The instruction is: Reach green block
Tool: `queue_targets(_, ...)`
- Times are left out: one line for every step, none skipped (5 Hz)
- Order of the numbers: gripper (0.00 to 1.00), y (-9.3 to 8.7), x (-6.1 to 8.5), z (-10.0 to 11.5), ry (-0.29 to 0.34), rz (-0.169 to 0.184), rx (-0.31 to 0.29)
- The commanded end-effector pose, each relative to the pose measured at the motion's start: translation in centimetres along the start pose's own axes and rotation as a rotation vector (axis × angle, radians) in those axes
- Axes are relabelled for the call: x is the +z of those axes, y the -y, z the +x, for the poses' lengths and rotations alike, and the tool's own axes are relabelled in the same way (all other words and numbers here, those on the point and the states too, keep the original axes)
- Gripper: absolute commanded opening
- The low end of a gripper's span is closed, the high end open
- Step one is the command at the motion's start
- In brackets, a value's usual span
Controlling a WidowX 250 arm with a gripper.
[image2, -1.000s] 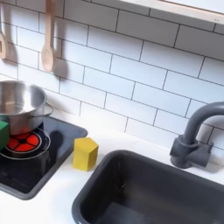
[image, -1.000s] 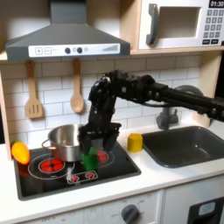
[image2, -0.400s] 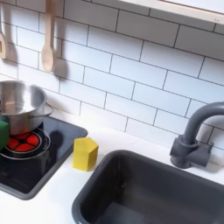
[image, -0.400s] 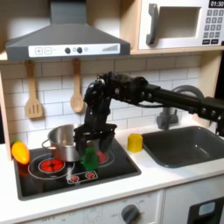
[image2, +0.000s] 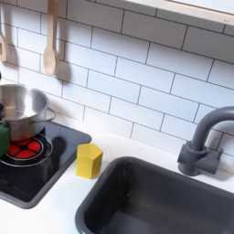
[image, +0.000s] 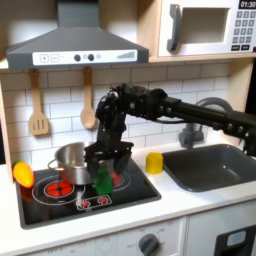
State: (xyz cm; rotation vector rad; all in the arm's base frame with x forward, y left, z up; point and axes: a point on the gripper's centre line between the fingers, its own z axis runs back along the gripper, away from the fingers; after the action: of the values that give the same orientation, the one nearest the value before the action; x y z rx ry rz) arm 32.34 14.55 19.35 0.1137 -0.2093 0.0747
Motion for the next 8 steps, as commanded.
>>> queue_targets(1.00, 0.8, -0.4, 0.7, 0.004, -0.005, -0.054)
queue_targets(1.00, 0.7, -0.9, 0.7, -0.013, -0.003, -0.035)
queue_targets(1.00, 0.9, -1.4, 1.1, -0.021, -0.015, -0.026)
queue_targets(1.00, 1.3, -1.7, 1.5, -0.030, -0.024, -0.037)
queue_targets(1.00, 1.2, -2.2, 1.6, -0.046, -0.019, -0.024)
queue_targets(1.00, 1.5, -2.7, 1.6, -0.061, -0.026, -0.027)
queue_targets(1.00, 1.9, -3.2, 1.7, -0.071, -0.034, -0.031)
queue_targets(1.00, 1.6, -3.5, 1.7, -0.080, -0.031, -0.016)
